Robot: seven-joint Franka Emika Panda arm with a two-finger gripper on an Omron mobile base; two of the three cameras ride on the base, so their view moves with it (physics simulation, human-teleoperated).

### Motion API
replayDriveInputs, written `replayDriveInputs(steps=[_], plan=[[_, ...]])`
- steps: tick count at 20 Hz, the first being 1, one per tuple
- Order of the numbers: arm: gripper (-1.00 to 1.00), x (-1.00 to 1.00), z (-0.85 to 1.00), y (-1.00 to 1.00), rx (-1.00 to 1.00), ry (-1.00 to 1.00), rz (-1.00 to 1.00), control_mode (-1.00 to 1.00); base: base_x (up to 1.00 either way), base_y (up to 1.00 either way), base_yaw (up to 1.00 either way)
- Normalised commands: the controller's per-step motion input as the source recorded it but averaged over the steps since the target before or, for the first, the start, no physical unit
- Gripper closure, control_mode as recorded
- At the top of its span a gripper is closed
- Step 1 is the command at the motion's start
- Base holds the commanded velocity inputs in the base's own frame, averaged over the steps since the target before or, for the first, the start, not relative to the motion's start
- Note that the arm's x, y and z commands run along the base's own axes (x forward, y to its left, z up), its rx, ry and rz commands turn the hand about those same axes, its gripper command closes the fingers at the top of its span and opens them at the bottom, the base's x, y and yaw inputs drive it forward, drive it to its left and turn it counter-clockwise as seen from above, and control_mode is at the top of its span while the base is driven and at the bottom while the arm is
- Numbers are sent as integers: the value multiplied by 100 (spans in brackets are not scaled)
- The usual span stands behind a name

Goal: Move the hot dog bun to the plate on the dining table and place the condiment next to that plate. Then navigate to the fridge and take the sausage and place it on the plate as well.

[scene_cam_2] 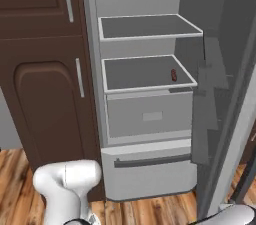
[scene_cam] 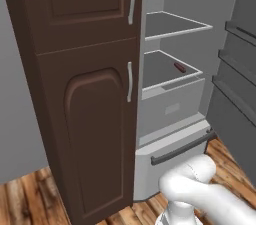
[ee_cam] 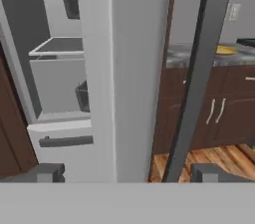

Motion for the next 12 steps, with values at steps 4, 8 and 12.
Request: replayDriveInputs(steps=[4,8,12], plan=[[-100,-33,73,100,-23,-27,-22,-100,0,0,0],[-100,0,100,100,-32,-21,-8,-100,0,0,0],[-100,0,100,100,-37,-10,-6,-100,0,0,0]])
